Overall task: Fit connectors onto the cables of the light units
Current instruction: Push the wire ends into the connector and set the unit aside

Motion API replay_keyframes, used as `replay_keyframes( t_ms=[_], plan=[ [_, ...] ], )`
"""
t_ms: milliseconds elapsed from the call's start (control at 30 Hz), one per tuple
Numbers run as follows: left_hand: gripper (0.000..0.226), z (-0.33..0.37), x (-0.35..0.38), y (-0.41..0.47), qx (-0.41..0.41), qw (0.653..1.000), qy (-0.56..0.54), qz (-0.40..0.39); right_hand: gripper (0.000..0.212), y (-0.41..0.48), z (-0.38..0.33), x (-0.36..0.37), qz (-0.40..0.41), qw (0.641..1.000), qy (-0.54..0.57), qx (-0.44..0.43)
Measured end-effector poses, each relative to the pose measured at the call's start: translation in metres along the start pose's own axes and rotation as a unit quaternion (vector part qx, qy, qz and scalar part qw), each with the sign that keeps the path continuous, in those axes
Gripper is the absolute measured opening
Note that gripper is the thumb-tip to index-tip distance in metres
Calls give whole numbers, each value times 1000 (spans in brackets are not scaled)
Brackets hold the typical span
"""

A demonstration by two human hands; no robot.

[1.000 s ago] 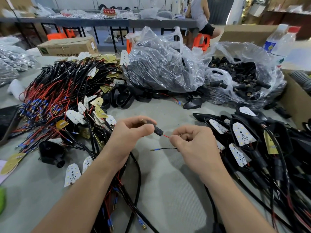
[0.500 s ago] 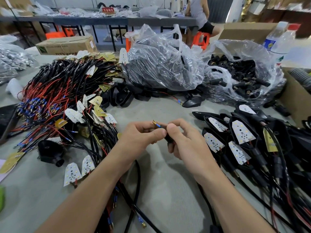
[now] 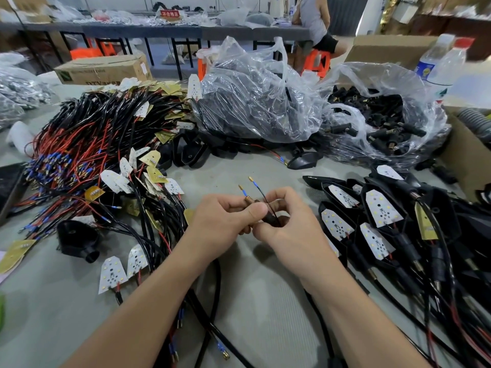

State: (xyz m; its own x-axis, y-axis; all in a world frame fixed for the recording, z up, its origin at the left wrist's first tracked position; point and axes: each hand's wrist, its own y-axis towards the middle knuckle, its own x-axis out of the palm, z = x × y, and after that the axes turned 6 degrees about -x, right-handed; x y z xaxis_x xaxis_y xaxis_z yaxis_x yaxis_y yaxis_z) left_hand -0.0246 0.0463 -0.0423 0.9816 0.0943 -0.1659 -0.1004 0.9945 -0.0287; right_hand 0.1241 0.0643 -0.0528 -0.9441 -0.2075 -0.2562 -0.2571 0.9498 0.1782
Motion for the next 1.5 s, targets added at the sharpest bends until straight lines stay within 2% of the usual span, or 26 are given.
replay_keyframes(
  t_ms=[167,267,333,400,533,633,767,1000,1100,1267,1367,1500],
  plan=[
    [41,-6,1,2,-9,995,-8,95,18,4,1,-2,-17,999,29,10],
    [27,-8,-2,3,-10,988,-2,151,14,4,1,-1,-11,999,45,7],
    [25,-6,-1,4,-13,989,-43,140,11,3,-2,2,-7,997,68,21],
    [34,-3,0,4,-26,988,-90,127,6,2,-4,3,7,996,85,34],
    [45,1,-2,4,-38,979,-128,153,28,1,-6,-1,16,988,144,57],
    [43,1,-3,4,-45,972,-144,178,17,1,-11,-3,9,972,221,83],
    [39,1,0,2,-64,964,-192,176,20,-1,-11,-2,23,969,234,77],
    [16,3,1,3,-105,970,-209,62,20,0,-13,0,81,971,217,58],
    [15,3,-2,3,-107,962,-233,89,19,0,-17,-1,89,960,257,57],
    [16,1,-7,6,-109,941,-280,159,23,3,-21,-16,36,930,355,88],
    [17,1,-10,8,-108,927,-313,178,39,2,-20,-20,21,951,301,67],
    [17,2,-12,8,-112,912,-353,177,36,1,-17,-19,-37,996,77,22]
  ],
)
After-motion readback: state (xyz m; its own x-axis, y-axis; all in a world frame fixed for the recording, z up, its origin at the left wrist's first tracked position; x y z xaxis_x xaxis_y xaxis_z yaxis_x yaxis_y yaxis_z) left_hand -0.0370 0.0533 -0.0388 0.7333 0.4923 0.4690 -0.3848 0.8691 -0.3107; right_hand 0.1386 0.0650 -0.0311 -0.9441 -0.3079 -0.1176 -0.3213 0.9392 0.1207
